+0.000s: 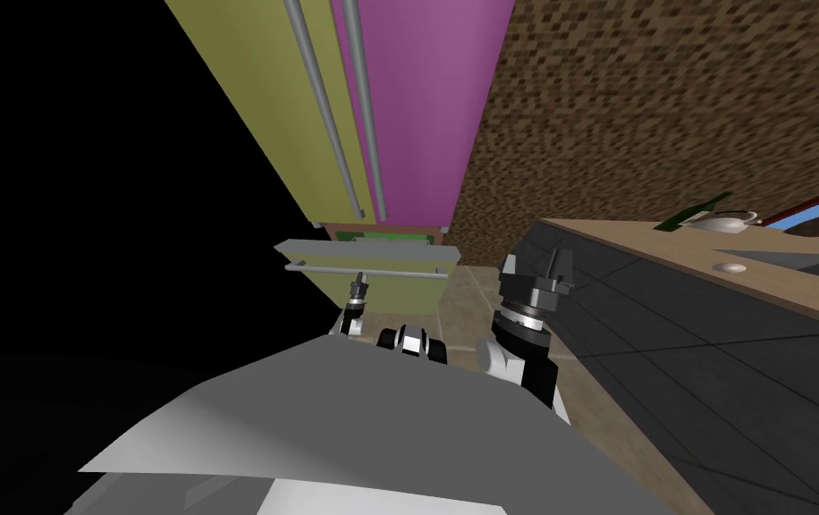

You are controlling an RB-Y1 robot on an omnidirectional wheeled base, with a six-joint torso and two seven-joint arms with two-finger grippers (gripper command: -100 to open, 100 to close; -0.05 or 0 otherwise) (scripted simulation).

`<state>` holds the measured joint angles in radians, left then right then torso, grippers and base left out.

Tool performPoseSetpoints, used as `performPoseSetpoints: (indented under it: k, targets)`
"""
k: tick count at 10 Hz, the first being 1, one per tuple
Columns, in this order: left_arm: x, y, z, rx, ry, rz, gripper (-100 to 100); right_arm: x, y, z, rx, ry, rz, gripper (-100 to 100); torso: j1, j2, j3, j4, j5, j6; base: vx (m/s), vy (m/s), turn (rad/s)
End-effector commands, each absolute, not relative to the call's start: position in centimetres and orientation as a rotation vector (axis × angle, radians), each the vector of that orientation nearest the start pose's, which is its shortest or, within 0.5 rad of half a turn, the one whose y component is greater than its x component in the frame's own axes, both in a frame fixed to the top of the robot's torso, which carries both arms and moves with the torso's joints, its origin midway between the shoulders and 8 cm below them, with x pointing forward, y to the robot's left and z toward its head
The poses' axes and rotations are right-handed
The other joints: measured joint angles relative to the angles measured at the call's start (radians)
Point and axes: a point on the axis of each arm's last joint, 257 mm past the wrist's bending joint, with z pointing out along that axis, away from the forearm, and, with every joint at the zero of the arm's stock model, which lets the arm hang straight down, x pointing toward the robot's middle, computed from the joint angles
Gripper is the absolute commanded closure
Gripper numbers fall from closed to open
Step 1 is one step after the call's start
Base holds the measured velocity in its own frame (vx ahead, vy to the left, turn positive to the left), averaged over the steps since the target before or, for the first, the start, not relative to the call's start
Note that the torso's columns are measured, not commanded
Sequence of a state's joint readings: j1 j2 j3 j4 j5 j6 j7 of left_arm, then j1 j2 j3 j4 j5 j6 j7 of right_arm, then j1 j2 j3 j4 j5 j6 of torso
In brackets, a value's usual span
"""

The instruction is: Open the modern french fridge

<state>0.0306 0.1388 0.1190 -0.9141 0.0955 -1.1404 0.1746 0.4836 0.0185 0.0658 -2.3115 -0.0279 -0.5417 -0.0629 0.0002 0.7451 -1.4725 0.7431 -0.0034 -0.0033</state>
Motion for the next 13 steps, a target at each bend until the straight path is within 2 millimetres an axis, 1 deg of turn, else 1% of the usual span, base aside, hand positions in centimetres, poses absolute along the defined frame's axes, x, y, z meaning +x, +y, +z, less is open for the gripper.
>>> performPoseSetpoints:
  k: [1, 2, 3, 4, 5, 6, 7, 8, 9, 10, 12, 13]
  targets:
    - [45.0, 34.5, -25.5, -0.946, 0.742, -1.347, 100, 33.3, -26.0, 5.1, 0.647, 0.500, 1.469, 0, -0.001, -0.002, -0.001, 0.002, -0.002, 0.001, -0.118, -0.009, 0.041]
    - [46.3, 33.9, -23.7, -0.915, 0.721, -1.373, 100, 33.3, -26.0, 5.1, 0.647, 0.500, 1.469, 0, -0.001, 0.000, 0.000, 0.000, 0.000, 0.000, -0.143, -0.004, 0.048]
    - [46.5, 33.8, -23.5, -0.911, 0.718, -1.377, 100, 33.3, -26.0, 5.1, 0.647, 0.500, 1.469, 0, -0.003, 0.003, 0.001, 0.004, -0.002, 0.001, -0.074, 0.013, -0.004]
    - [47.2, 34.0, -24.5, -0.935, 0.743, -1.354, 100, 33.3, -26.0, 5.1, 0.647, 0.500, 1.469, 0, -0.004, 0.001, 0.001, 0.006, -0.004, 0.001, -0.113, 0.027, 0.026]
    - [48.1, 33.6, -23.8, -0.926, 0.737, -1.366, 100, 33.3, -26.0, 5.1, 0.647, 0.500, 1.469, 0, -0.002, 0.004, 0.002, 0.004, -0.002, -0.001, -0.129, 0.000, 0.025]
    - [49.0, 33.2, -22.6, -0.906, 0.723, -1.383, 100, 33.3, -26.0, 5.1, 0.647, 0.500, 1.469, 0, -0.002, 0.004, 0.002, 0.004, -0.002, -0.002, -0.073, -0.011, 0.024]
    - [49.0, 33.2, -22.6, -0.906, 0.723, -1.383, 100, 33.3, -26.0, 5.1, 0.647, 0.500, 1.469, 0, -0.004, 0.003, 0.001, 0.007, -0.005, 0.000, -0.014, -0.003, -0.006]
    - [48.5, 33.1, -24.4, -0.944, 0.752, -1.368, 100, 33.3, -26.0, 5.1, 0.647, 0.500, 1.469, 0, -0.005, 0.002, 0.001, 0.007, -0.005, 0.000, 0.005, -0.001, -0.013]
    - [49.4, 30.8, -24.6, -0.942, 0.757, -1.378, 100, 33.3, -26.0, 5.1, 0.647, 0.500, 1.469, 0, -0.006, 0.002, 0.001, 0.005, -0.003, 0.001, -0.062, 0.051, 0.111]
    - [49.4, 30.8, -24.6, -0.942, 0.757, -1.378, 100, 33.3, -26.0, 5.1, 0.647, 0.500, 1.469, 0, -0.003, 0.004, 0.003, 0.003, -0.001, 0.003, -0.089, 0.080, 0.040]
    - [50.3, 28.3, -24.3, -0.931, 0.757, -1.393, 100, 33.3, -26.0, 5.1, 0.647, 0.500, 1.469, 0, -0.002, 0.002, 0.001, 0.002, 0.000, 0.002, -0.109, 0.074, 0.056]
    - [50.3, 28.3, -24.3, -0.931, 0.757, -1.393, 100, 33.3, -26.0, 5.1, 0.647, 0.500, 1.469, 0, -0.003, 0.002, 0.001, 0.003, -0.001, 0.001, -0.079, 0.050, 0.011]
